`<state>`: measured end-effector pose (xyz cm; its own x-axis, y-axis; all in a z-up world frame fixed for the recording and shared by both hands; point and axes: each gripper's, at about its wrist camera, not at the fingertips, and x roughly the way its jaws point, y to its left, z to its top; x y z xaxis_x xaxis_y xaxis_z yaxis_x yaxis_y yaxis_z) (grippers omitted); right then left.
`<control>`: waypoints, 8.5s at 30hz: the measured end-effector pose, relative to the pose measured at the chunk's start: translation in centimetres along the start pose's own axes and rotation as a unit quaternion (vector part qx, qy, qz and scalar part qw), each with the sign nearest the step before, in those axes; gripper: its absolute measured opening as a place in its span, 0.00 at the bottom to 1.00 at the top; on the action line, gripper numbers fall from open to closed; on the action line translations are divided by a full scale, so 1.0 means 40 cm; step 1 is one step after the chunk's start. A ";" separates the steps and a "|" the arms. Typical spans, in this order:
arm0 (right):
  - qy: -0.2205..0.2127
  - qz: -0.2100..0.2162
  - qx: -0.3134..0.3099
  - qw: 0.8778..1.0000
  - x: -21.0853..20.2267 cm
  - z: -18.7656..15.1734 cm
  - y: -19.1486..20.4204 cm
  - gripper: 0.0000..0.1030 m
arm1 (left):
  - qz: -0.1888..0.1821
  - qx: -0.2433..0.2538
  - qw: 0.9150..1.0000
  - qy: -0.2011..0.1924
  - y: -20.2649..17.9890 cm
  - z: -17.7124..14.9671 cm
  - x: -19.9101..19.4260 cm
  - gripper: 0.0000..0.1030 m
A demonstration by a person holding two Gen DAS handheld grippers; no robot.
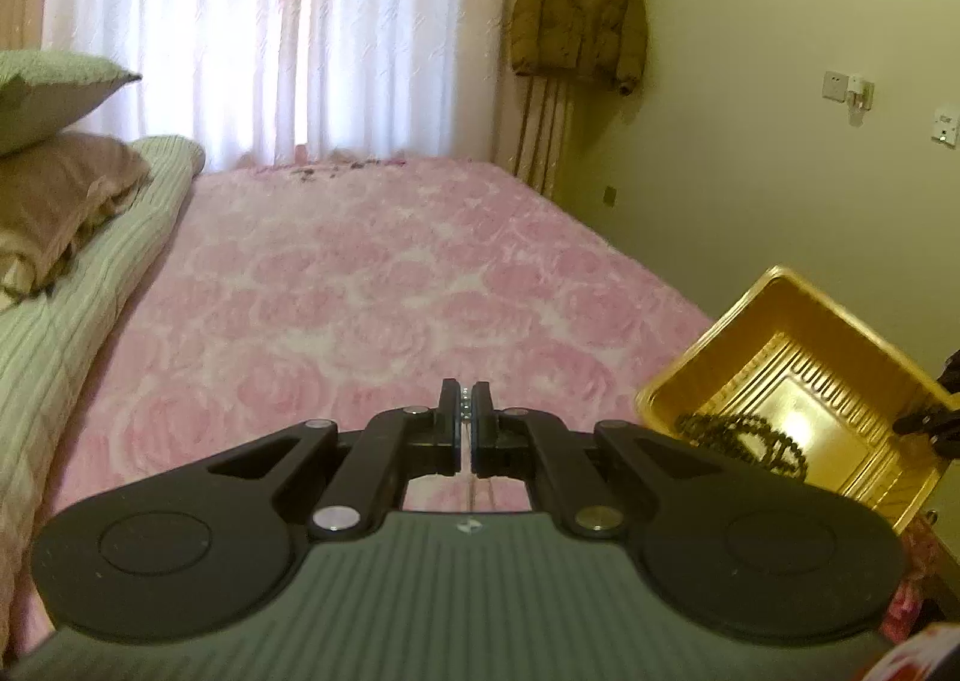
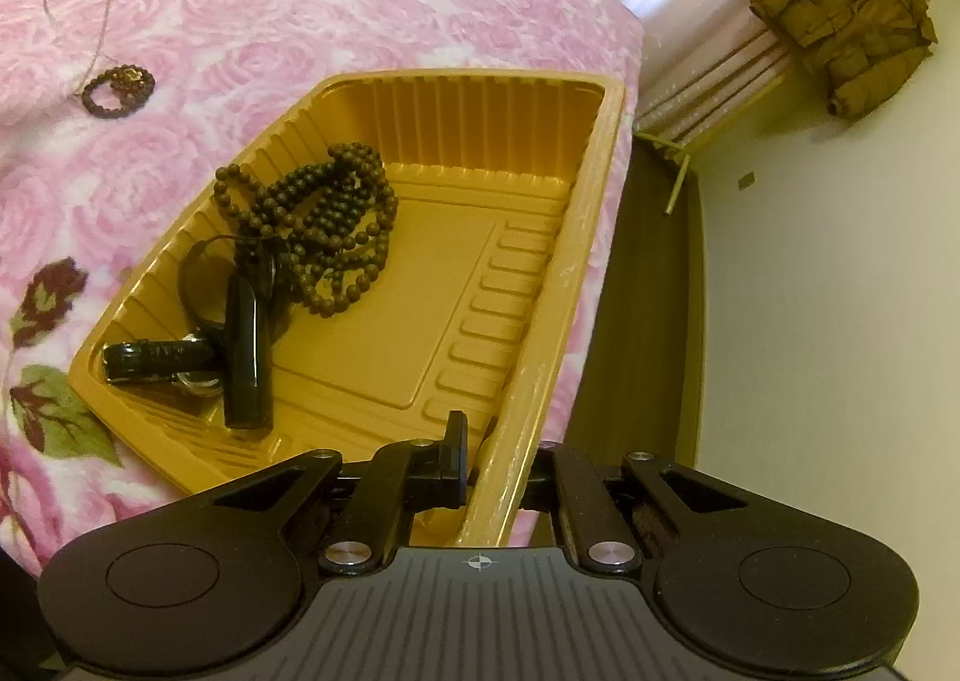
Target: Organize jewelry
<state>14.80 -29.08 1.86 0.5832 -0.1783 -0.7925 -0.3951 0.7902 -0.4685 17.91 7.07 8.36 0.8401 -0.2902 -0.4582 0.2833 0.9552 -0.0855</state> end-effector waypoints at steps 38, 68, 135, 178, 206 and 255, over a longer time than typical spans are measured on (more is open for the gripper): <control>-0.006 0.005 0.002 1.000 -0.010 -0.007 -0.011 0.08 | -0.224 0.102 0.969 -0.025 -0.508 0.206 0.068 0.02; -0.005 0.007 0.009 1.000 -0.003 -0.016 -0.016 0.08 | -0.273 0.064 0.957 0.073 -0.599 0.108 0.225 0.07; 0.003 0.002 0.003 1.000 0.008 -0.020 -0.004 0.08 | 0.020 -0.019 0.993 0.117 -0.045 -0.172 0.219 0.06; -0.002 0.005 0.007 1.000 -0.007 -0.021 -0.010 0.08 | -0.097 0.056 0.990 0.082 -0.277 -0.045 0.154 0.06; -0.004 0.011 0.019 1.000 -0.003 -0.027 -0.020 0.08 | -0.248 0.076 0.957 0.130 -0.577 -0.061 0.249 0.16; 0.009 0.013 0.020 1.000 0.022 -0.033 -0.025 0.08 | -0.018 0.101 0.982 0.160 -0.129 -0.272 0.309 0.04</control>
<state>14.79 -30.79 1.11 0.5603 -0.1667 -0.8113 -0.3812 0.8177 -0.4313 21.81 -0.80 -6.47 0.6493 -0.2589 -0.7151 0.4231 0.9043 0.0567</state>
